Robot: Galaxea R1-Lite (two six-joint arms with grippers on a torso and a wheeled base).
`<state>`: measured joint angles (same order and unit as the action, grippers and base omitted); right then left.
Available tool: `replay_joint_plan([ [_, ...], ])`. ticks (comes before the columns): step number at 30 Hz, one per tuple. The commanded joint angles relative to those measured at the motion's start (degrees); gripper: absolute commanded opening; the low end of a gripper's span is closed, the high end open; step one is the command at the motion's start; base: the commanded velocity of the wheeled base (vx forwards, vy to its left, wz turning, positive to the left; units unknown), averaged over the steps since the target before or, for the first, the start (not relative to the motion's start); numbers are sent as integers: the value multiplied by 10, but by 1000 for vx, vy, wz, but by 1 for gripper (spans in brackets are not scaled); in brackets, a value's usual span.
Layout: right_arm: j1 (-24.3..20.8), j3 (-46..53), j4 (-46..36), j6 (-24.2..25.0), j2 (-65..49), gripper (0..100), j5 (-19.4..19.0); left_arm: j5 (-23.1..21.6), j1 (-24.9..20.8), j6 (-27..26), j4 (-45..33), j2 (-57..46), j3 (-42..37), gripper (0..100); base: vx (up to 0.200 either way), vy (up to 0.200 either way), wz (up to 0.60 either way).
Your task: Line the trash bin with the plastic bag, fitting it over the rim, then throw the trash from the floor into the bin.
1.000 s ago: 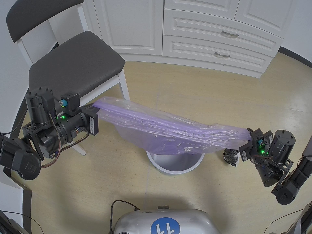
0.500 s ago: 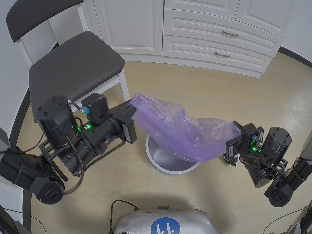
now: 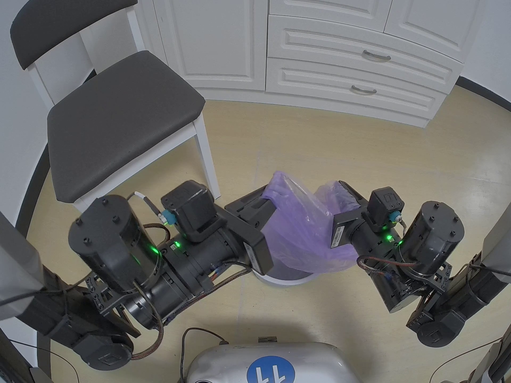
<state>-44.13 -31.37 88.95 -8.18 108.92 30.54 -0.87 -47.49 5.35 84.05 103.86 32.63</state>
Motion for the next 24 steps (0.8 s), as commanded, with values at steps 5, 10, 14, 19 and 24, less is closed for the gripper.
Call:
replay_joint_plan([
  [5,-11,-2,10,4,7,0,0,-1,11,5,37,85,2,0,0,0,0],
  [10,-7,-1,10,4,9,0,-1,-2,14,5,37,89,4,0,0,0,0],
  [14,-2,-3,10,5,20,0,-3,-2,22,5,37,99,11,0,0,0,0],
  [19,4,-9,10,10,38,0,-5,-2,28,4,37,106,16,0,0,0,0],
  [24,8,-19,10,17,66,0,-7,-18,28,4,37,107,10,0,0,0,0],
])
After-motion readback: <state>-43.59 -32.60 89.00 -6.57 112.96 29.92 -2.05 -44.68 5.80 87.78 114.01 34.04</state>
